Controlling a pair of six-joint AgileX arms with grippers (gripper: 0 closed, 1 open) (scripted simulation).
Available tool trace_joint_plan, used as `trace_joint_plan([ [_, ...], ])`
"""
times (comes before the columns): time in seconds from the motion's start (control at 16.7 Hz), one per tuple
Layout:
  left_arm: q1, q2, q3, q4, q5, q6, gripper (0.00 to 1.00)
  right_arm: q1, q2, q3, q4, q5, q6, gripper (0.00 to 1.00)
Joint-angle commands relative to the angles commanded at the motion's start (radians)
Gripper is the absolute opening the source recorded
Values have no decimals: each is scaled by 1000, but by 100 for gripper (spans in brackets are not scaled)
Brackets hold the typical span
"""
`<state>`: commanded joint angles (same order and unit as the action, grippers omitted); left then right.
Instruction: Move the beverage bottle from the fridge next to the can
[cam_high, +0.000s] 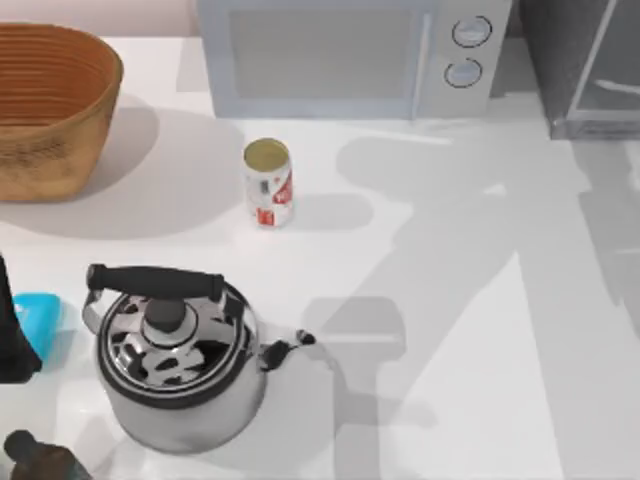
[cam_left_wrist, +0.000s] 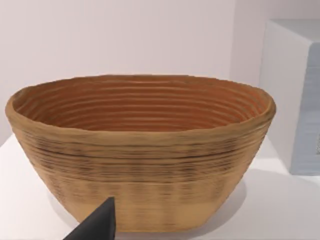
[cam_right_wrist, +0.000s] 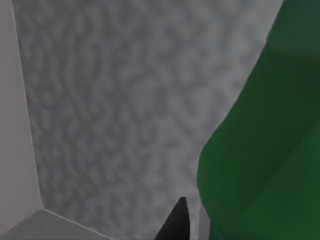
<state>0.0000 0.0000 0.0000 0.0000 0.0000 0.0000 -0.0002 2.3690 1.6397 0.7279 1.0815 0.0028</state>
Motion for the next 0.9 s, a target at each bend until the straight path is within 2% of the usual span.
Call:
trace_joint_plan([
  [0.3,0,0,0,0,0,0,100,2,-78,-112,51,0,2,0],
  [0.72,0,0,0,0,0,0,100,12,-328,-586,224,1,6,0],
  [0.9,0,0,0,0,0,0,100,13,-408,-706,282,5,7,0],
])
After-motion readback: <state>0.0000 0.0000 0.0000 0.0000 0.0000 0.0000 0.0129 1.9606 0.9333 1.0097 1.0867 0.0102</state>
